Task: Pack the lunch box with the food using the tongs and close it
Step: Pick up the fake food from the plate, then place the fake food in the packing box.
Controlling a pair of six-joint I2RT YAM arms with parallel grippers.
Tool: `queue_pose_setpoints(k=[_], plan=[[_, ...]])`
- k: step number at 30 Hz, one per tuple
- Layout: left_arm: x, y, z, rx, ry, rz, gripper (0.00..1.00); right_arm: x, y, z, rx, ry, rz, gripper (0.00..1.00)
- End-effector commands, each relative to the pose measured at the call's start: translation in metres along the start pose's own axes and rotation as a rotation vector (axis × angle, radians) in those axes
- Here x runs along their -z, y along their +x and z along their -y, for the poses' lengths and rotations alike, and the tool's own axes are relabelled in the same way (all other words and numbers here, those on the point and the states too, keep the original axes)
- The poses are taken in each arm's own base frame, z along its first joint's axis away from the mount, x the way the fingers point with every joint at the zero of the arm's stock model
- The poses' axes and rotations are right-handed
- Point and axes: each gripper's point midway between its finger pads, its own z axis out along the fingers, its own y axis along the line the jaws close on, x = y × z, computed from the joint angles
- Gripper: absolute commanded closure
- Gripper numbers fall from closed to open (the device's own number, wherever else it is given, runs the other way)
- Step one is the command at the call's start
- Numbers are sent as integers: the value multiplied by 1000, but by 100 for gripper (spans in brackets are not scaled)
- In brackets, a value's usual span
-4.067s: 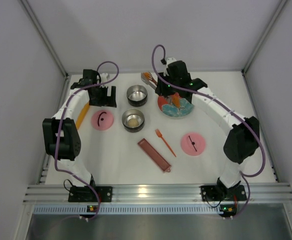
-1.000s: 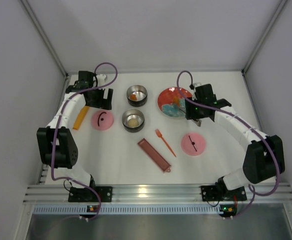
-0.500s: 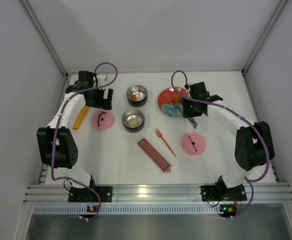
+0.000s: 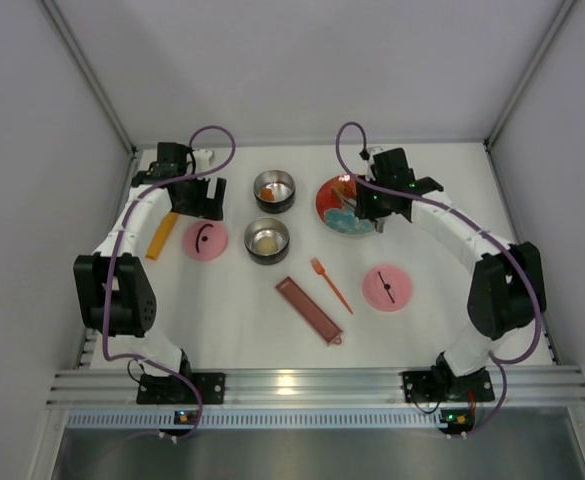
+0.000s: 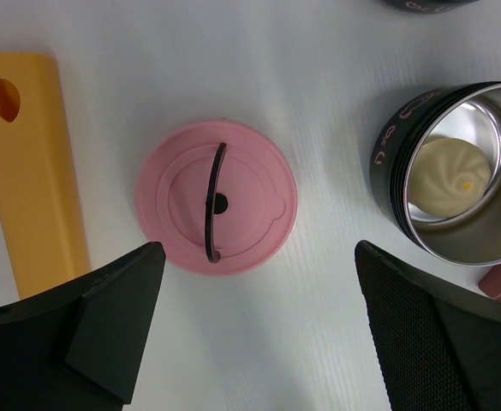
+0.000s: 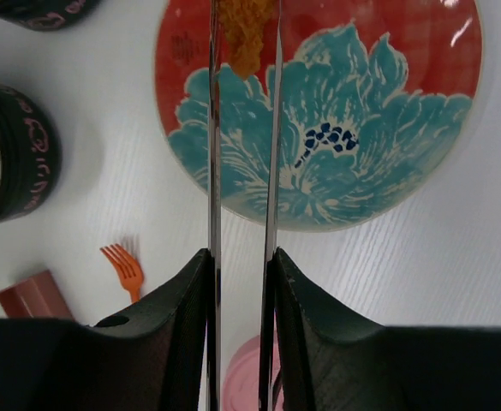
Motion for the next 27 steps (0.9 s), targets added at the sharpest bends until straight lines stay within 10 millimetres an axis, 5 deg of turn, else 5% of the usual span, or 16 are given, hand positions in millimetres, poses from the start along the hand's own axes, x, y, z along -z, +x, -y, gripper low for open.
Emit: queue_pose_setpoints(k=[1, 5, 13, 17, 23, 27], plan=[[3, 2, -6, 9, -15, -2, 2, 51, -76, -44, 13, -100, 255, 83], [1, 4, -15, 35, -32, -10, 2, 60, -95, -89, 54, -182, 328, 83], [-1, 8, -19, 50, -46, -19, 2, 22, -115, -155, 92, -305, 310, 83], [0, 8, -19, 49, -46, -19, 2, 3, -120, -155, 103, -280, 292, 82], [-1, 11, -19, 46, -47, -24, 2, -21, -99, -147, 121, -248, 228, 79], [-1, 11, -18, 50, -39, -24, 2, -37, -87, -144, 127, -242, 174, 67]])
